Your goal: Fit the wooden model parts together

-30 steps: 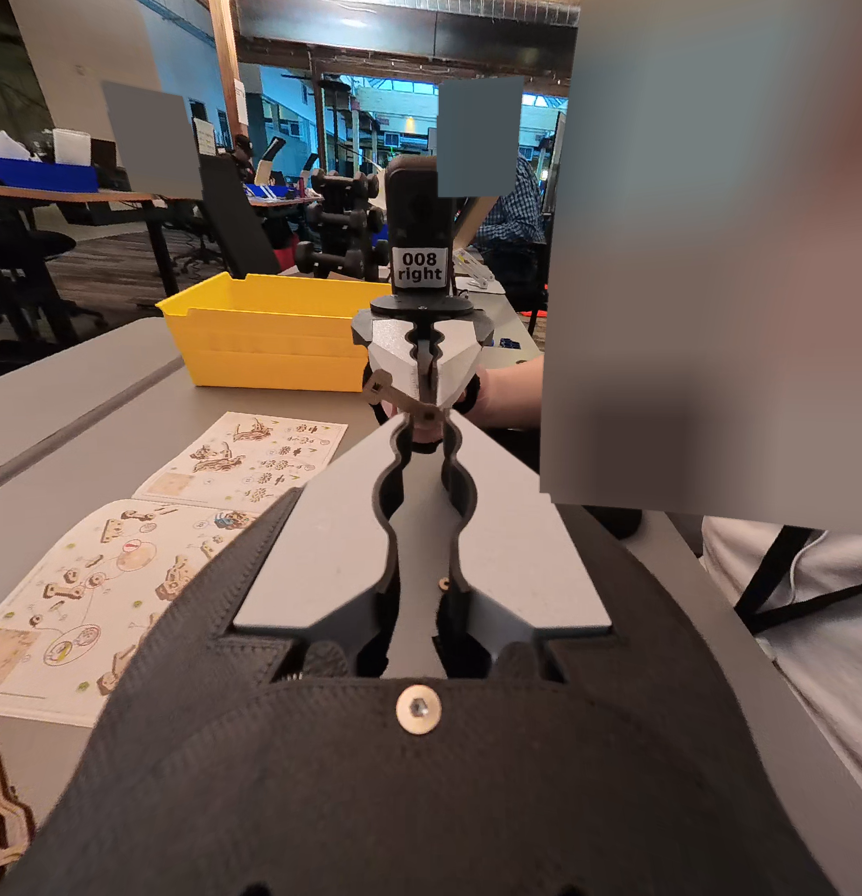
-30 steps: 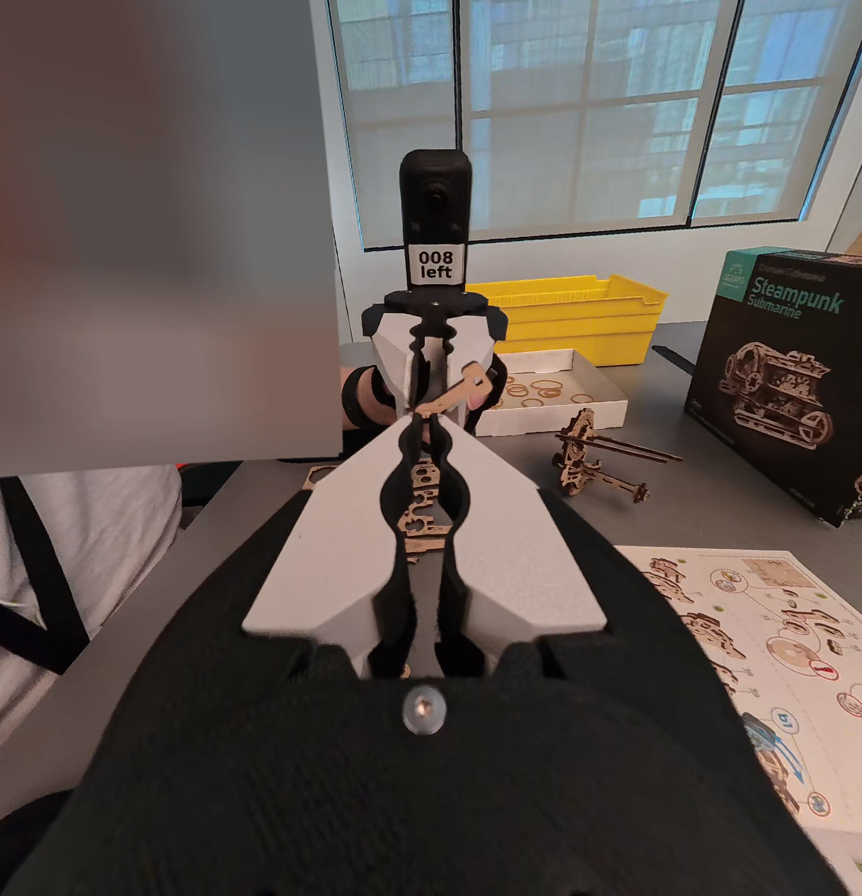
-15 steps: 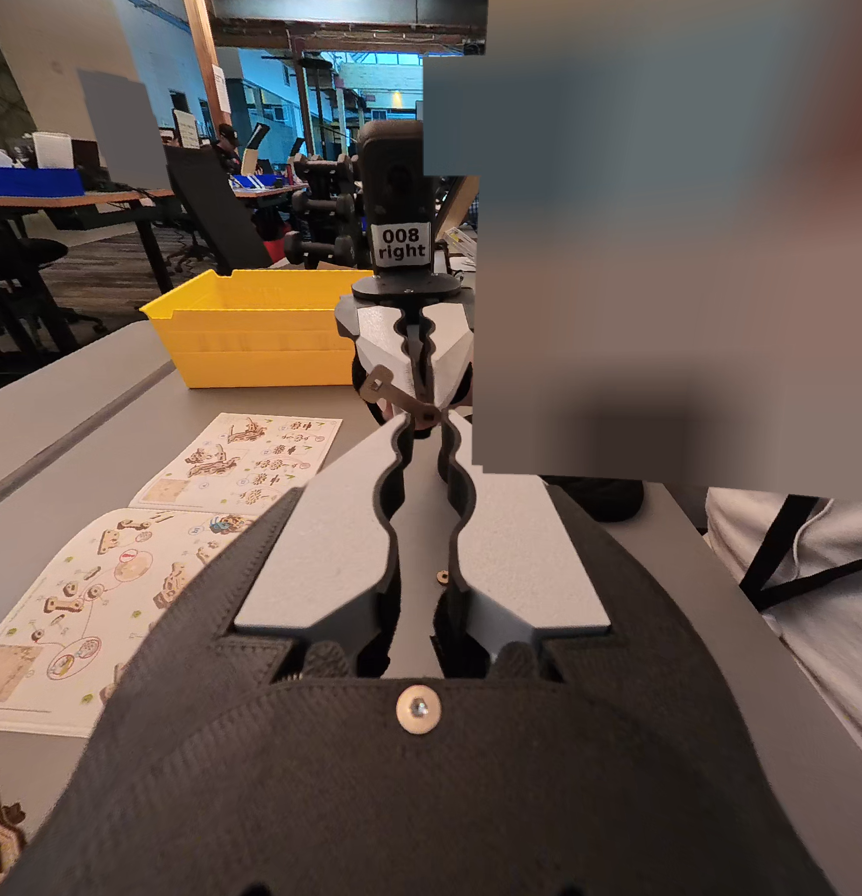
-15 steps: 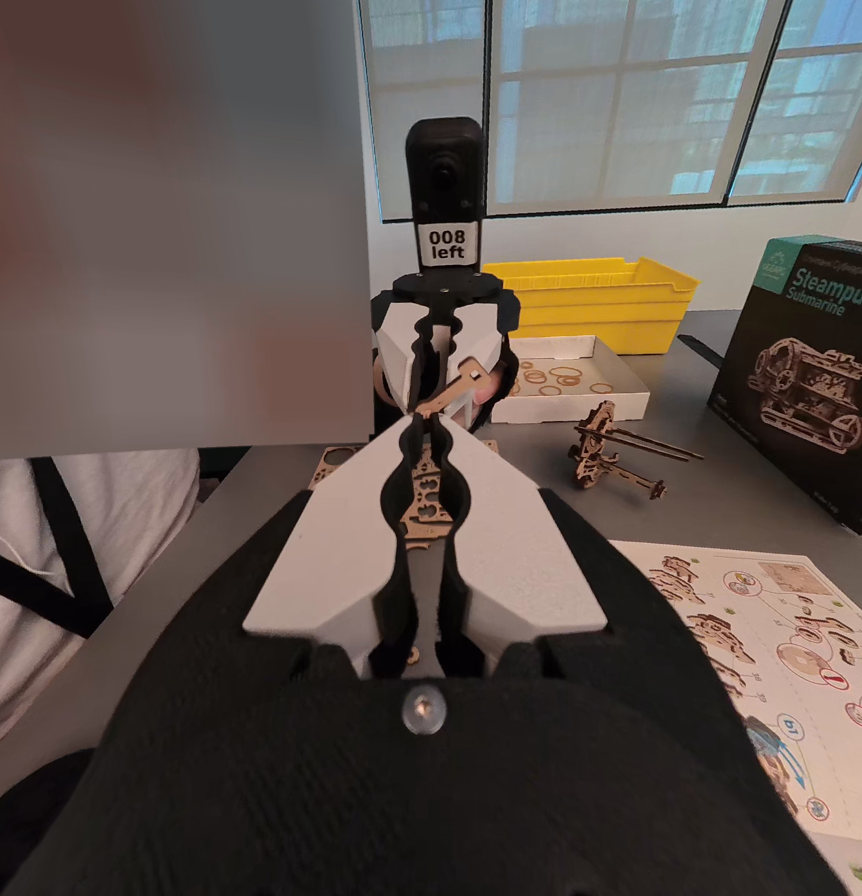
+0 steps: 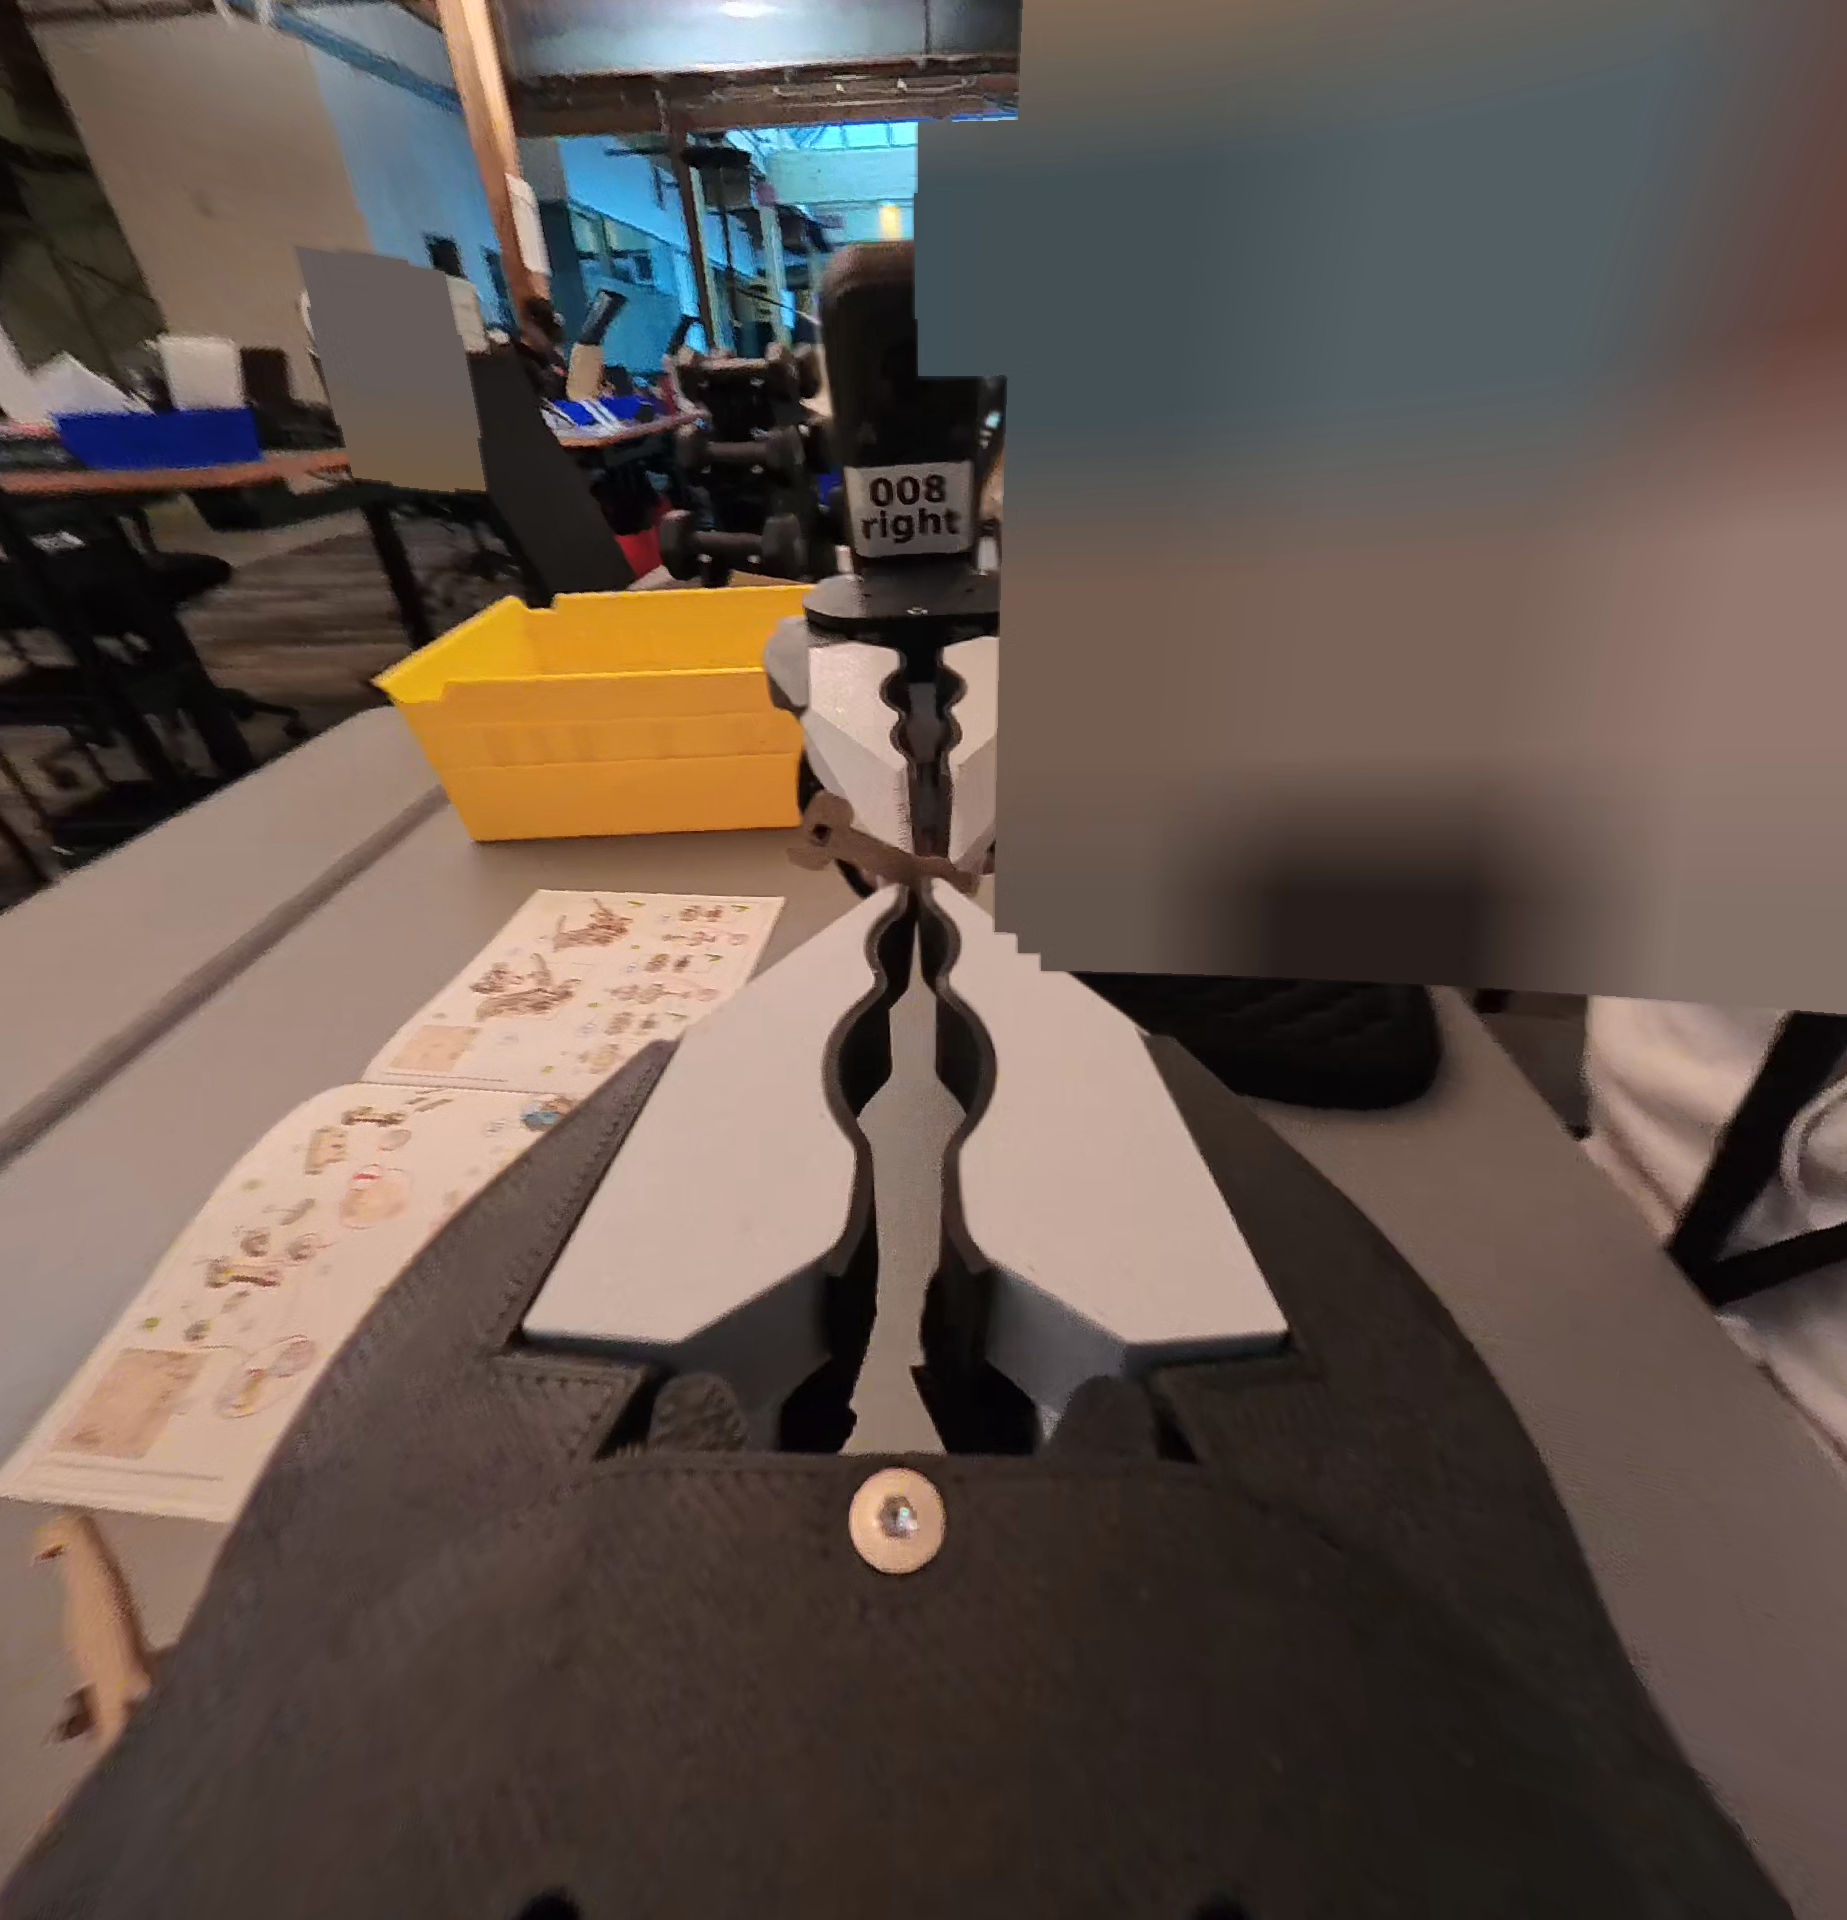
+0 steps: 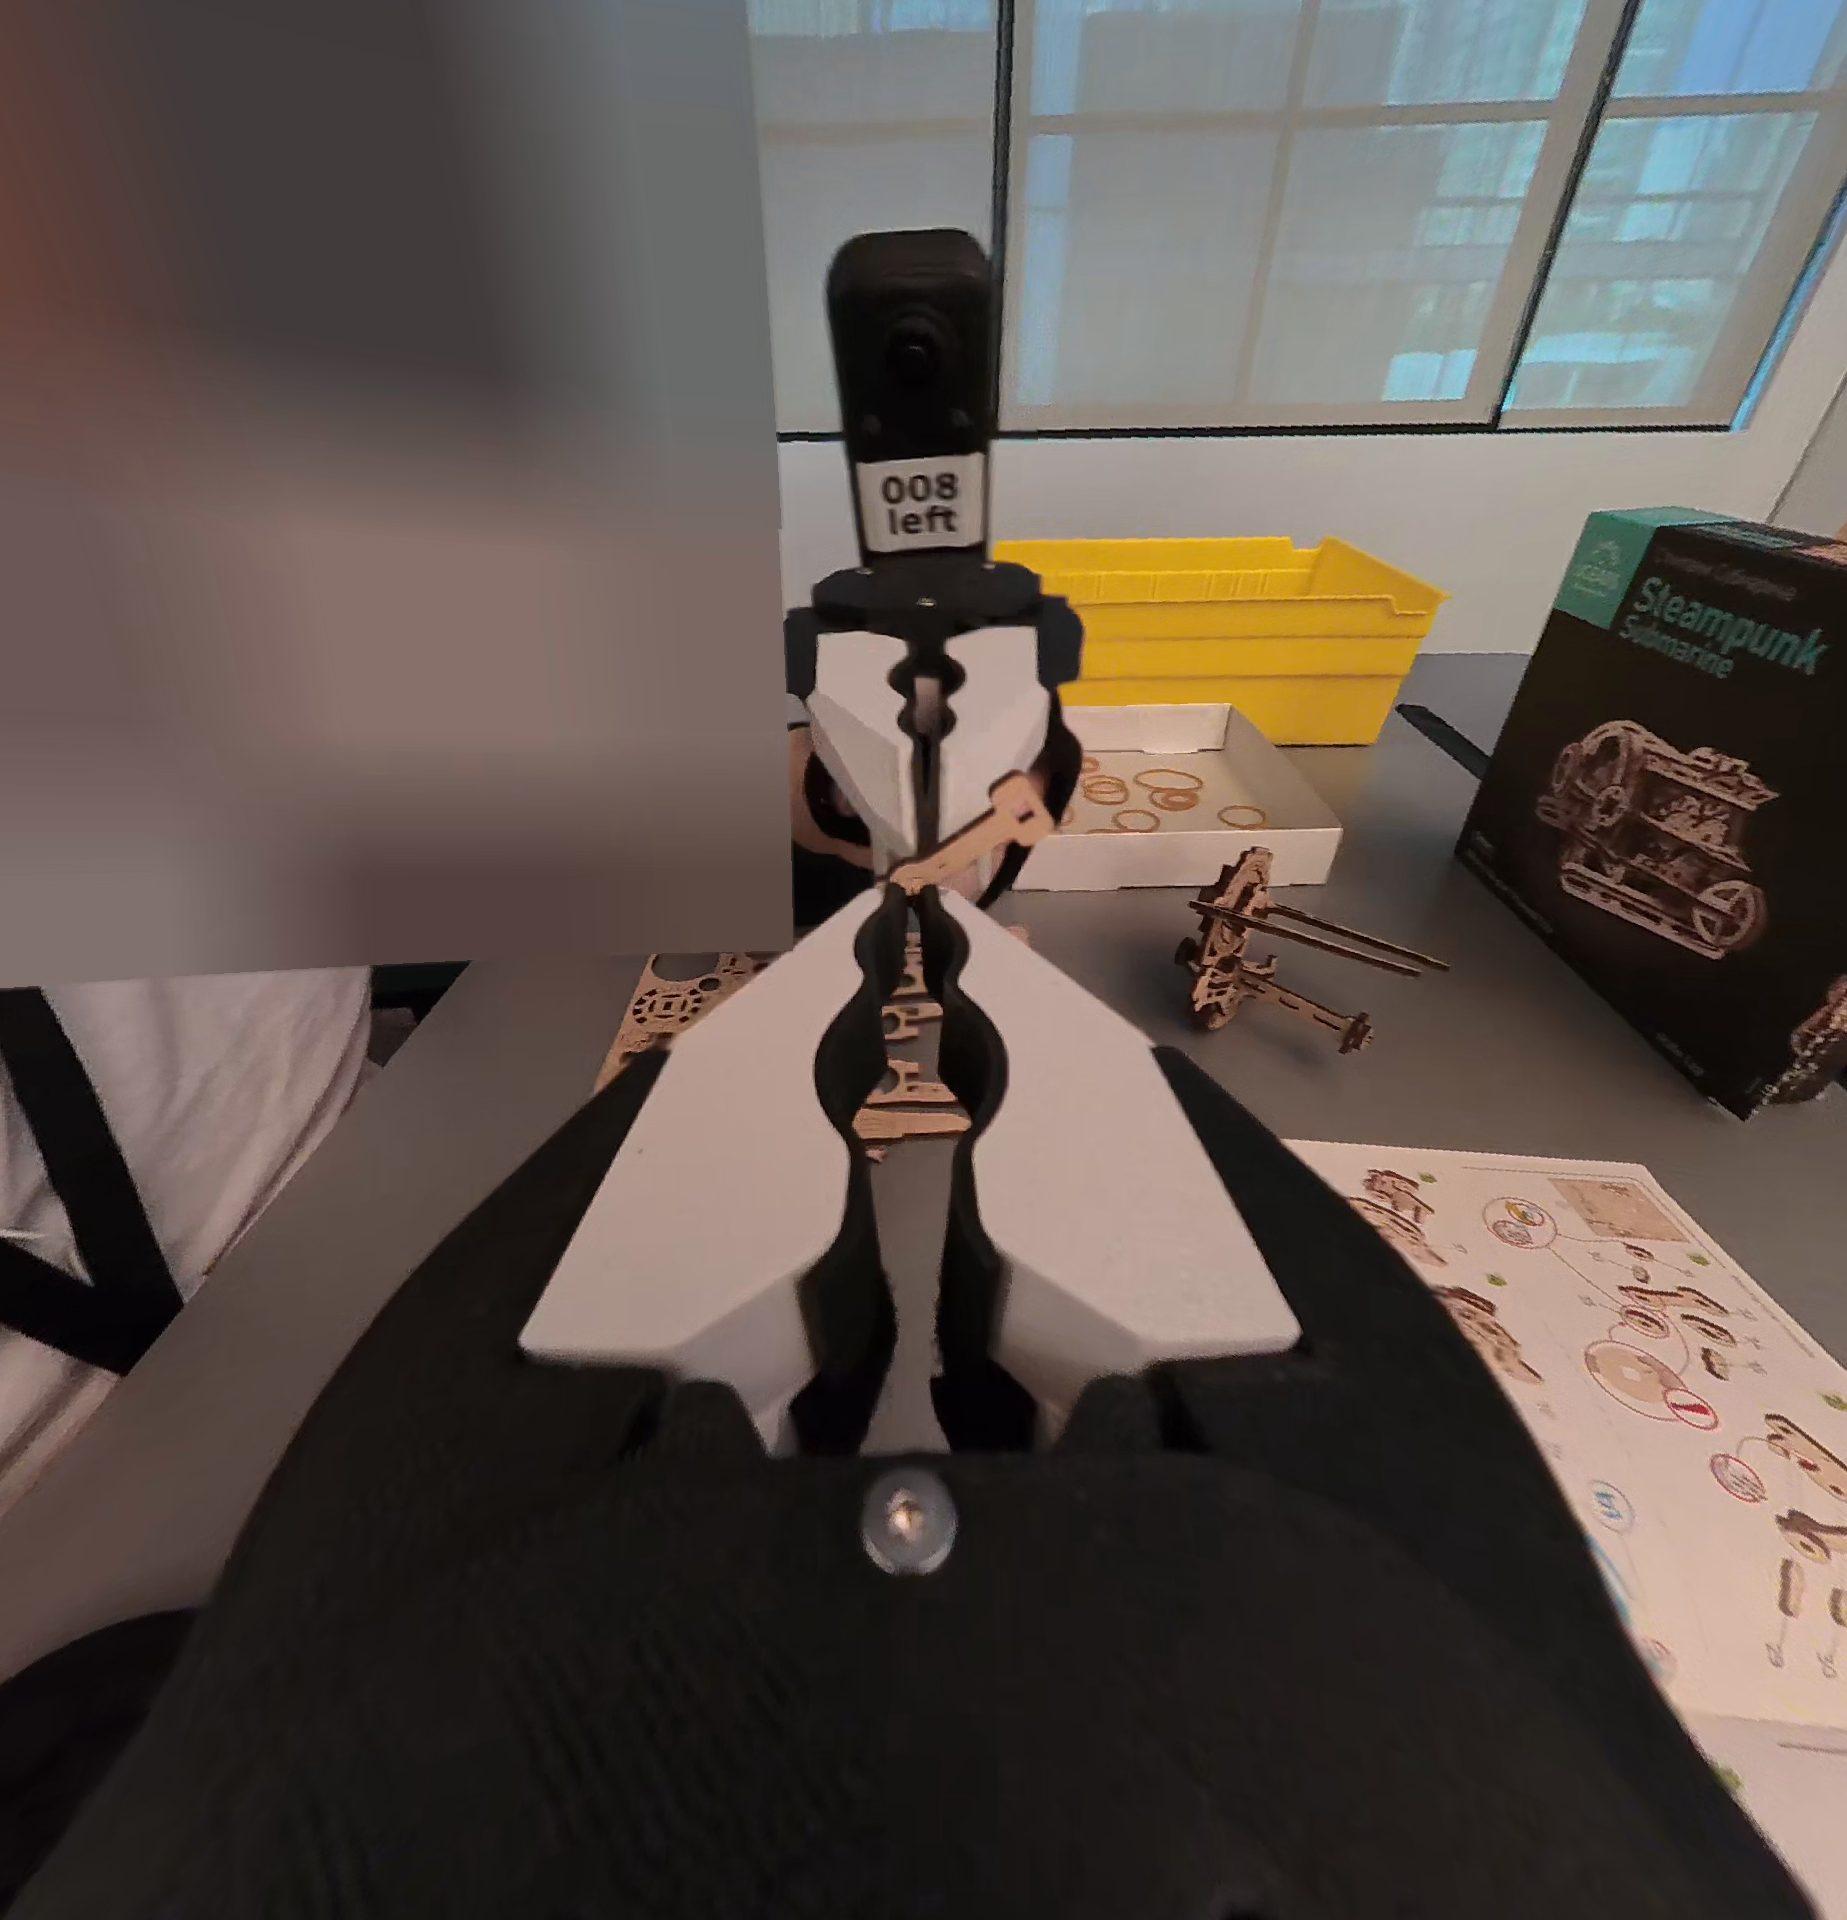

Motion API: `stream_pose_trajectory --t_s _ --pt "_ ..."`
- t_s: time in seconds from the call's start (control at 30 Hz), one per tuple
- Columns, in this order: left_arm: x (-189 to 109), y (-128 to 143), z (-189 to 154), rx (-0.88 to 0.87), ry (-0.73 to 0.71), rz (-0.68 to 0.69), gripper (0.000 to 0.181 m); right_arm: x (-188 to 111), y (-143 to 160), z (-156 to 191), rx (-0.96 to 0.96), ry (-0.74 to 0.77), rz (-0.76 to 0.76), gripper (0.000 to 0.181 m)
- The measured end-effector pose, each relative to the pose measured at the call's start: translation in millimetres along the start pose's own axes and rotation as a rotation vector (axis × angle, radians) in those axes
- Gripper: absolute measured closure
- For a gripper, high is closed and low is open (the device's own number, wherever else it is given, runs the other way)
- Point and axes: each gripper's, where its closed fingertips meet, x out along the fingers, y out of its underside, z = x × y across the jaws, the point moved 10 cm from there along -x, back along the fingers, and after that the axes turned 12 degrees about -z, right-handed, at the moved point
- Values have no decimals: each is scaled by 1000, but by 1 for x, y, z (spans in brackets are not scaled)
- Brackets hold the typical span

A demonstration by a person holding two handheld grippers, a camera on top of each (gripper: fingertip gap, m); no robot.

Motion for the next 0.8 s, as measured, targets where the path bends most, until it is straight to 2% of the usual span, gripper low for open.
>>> stream_pose_trajectory --t_s 0.13,0.33,0.7,0.8 --pt "-1 -2 -2 33 -8 -8 171 0 0 0 -18 15 5 181" --pt "3 1 -5 87 -19 26 178 1 1 1 -23 17 13 181" --pt "3 1 -6 119 -33 31 174 2 1 1 -25 28 16 181" --pt "4 1 -7 126 -33 26 181 2 0 2 -25 21 10 181"
